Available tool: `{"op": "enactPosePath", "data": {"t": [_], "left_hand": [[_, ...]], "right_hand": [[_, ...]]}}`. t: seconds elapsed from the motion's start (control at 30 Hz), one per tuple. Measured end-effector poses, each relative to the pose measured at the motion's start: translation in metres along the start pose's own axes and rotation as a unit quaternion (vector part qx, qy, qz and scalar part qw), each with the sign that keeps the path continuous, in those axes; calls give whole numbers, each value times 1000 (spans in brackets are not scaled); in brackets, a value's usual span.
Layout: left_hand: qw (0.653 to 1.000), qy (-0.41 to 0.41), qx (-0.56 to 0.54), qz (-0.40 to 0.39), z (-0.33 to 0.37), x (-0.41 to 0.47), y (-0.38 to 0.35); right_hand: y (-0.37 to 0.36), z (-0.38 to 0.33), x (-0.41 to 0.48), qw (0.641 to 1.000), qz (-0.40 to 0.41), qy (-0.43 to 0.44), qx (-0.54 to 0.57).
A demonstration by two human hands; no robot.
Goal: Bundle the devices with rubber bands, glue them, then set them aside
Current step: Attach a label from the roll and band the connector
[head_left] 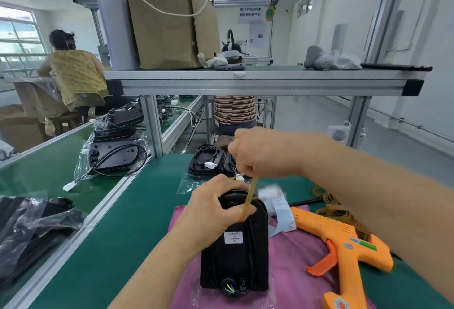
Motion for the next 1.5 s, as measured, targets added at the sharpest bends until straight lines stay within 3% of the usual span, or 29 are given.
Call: {"op": "enactPosePath", "data": {"t": [0.13,0.3,0.43,0.57,0.8,1.0,1.1,1.23,1.33,1.5], "left_hand": [[1000,8,8,-9,1,1,0],[1000,3,-9,-2,2,1,1],[1000,-1,8,-9,0,2,-1],[1000,-16,19,-8,0,3,-1],[997,-55,45,-4,2,2,-2],[997,-67,47,9,3,1,-1],[997,-63,38,14,3,2,0],[998,-54,28,15,1,2,-1],[999,-46,22,16,-1,2,-1],[998,-41,31,20,-4,4,-1]], "right_hand": [[25,6,-2,988,23,21,153],[5,0,-2,947,-34,4,319],[-1,8,-2,960,-59,-30,273],[8,21,-9,991,-35,-41,125],[-7,39,-63,993,50,-71,80],[-78,44,-72,971,-18,-138,196],[-92,20,-66,970,40,-98,221],[-100,13,-61,916,140,-110,359],[-111,11,-64,867,151,-131,456],[-140,10,-80,747,137,-182,625]]}}
Point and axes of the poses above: each hand's wrist, its own x-axis towards the middle knuckle, its own y-axis out of the back of the hand, z = x × y, the point moved 9 cm from there along x, towards the middle knuckle
